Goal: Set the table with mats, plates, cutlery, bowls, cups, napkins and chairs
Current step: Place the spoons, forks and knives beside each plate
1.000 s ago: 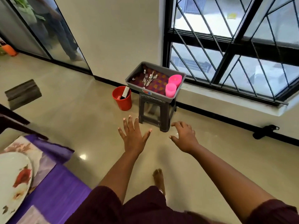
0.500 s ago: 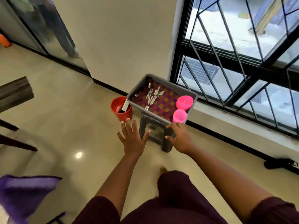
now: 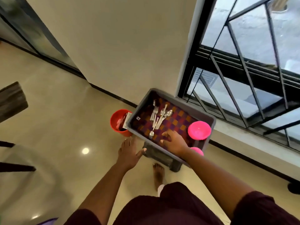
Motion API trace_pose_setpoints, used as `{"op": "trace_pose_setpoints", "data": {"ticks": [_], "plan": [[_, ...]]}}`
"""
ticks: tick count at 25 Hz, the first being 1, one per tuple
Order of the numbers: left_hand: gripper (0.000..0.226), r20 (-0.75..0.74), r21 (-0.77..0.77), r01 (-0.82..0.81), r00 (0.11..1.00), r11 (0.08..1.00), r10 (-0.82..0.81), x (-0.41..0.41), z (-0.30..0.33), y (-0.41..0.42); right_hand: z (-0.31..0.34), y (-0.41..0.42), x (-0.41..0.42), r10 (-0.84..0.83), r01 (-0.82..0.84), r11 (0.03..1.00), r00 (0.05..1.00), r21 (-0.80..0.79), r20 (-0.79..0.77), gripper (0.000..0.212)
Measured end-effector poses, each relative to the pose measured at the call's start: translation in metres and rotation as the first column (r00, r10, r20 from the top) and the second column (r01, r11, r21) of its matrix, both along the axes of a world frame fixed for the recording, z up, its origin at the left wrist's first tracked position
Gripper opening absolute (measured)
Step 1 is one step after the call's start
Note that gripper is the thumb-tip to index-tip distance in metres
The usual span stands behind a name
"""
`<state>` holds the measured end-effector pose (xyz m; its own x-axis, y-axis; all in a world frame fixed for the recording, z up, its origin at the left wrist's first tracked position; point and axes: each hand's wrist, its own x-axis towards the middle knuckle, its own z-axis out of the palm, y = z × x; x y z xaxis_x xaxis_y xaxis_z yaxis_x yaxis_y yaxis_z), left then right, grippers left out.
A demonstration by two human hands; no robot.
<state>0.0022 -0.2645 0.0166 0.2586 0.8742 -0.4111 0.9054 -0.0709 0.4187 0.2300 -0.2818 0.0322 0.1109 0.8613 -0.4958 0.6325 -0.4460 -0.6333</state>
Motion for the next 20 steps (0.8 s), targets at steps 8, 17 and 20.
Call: {"op": "trace_pose_setpoints", "data": {"ticks": [8,17,20], "plan": [[0.041,0.214,-0.253,0.018,0.976,0.967,0.038,0.019,-0.017,0.093,-0.066,0.113,0.026,-0.148,0.136,0.959,0.989,-0.249,-0.029,0.025],[0.034,0.212,-0.356,0.12,0.976,0.927,-0.045,0.051,-0.112,0.193,-0.162,0.177,0.047,-0.258,0.265,0.941,0.964,-0.211,0.06,0.033],[0.031,0.191,-0.347,0.164,0.976,0.923,-0.102,0.074,-0.151,0.216,-0.198,0.2,0.057,-0.228,0.247,0.964,0.958,-0.095,0.175,0.041]]}}
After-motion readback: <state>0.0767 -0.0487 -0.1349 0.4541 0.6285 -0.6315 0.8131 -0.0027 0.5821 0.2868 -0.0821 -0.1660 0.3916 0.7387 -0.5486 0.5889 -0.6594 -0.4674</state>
